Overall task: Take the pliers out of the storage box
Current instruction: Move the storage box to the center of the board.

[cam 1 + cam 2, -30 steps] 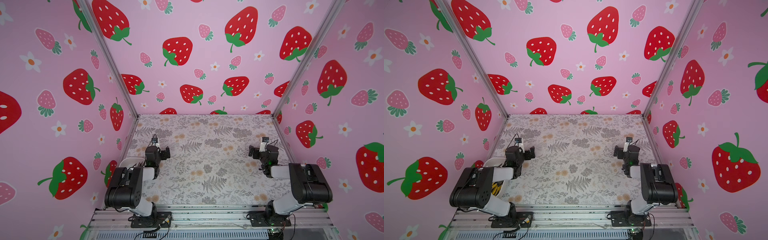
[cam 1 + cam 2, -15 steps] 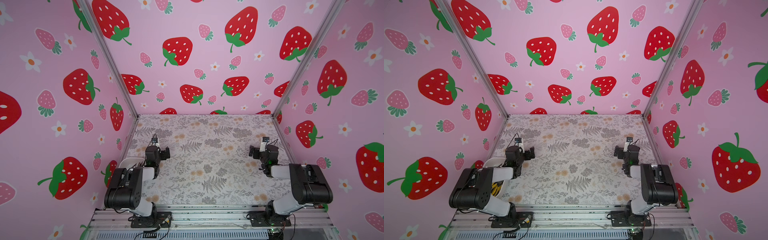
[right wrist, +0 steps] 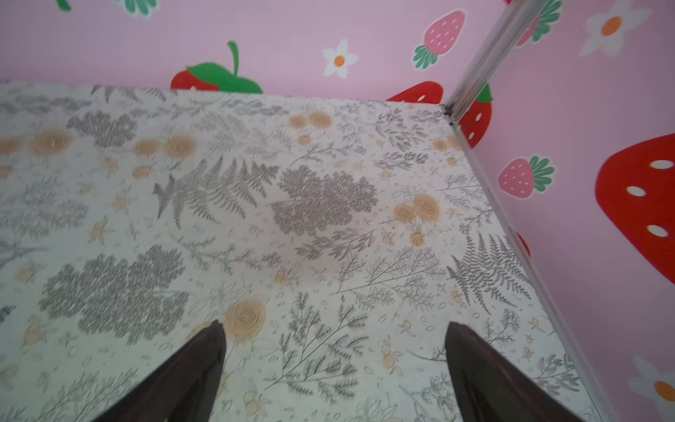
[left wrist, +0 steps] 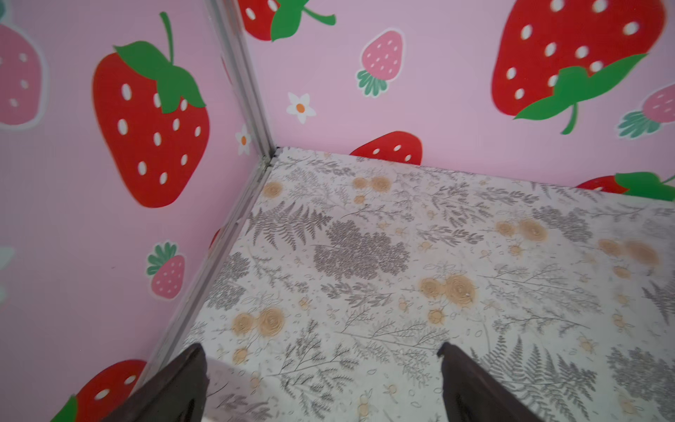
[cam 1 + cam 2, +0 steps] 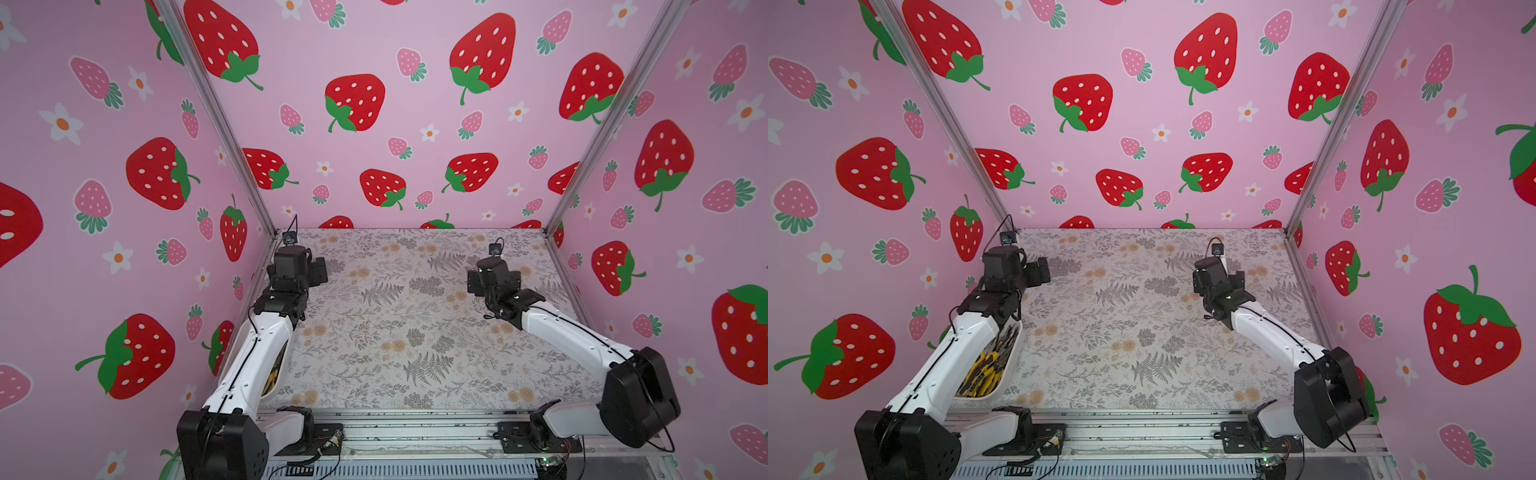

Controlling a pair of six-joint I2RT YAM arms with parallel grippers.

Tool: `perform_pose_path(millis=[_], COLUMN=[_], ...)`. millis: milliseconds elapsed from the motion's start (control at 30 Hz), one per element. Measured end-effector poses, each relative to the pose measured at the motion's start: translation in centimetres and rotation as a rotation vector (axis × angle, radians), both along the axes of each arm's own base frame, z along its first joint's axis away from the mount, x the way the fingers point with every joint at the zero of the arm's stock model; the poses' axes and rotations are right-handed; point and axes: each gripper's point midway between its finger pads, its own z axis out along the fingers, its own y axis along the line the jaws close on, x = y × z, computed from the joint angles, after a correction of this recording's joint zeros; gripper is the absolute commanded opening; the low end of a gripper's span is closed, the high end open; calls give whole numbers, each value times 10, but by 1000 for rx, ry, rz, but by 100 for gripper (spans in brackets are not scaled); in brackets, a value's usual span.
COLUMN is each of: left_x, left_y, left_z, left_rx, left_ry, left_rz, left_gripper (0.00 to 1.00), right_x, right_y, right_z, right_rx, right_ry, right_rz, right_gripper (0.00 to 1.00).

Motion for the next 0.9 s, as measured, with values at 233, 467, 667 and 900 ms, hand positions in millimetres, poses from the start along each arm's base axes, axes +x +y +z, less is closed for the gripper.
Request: perform_pose_path(millis=[233,467,667,900], left_x=[-53,-84,-93,-99], left_y=[44,85,95,105], left_z=[-40,-77,-105,-132], left_rx=[-70,-188,-224,-302], left_ry=[277,415,524,607], left_rz=[150,292,330,358], left_gripper=[86,85,90,89], right_x=[-30,-41,-43,-51], right_y=[5,17,24,22], right_z=[-31,-28,-27,-31], right_rx=[-1,66,105,128], right_ry=[201,257,271,276], right_rz=[24,79,109,112], right_gripper=[99,99,99,99])
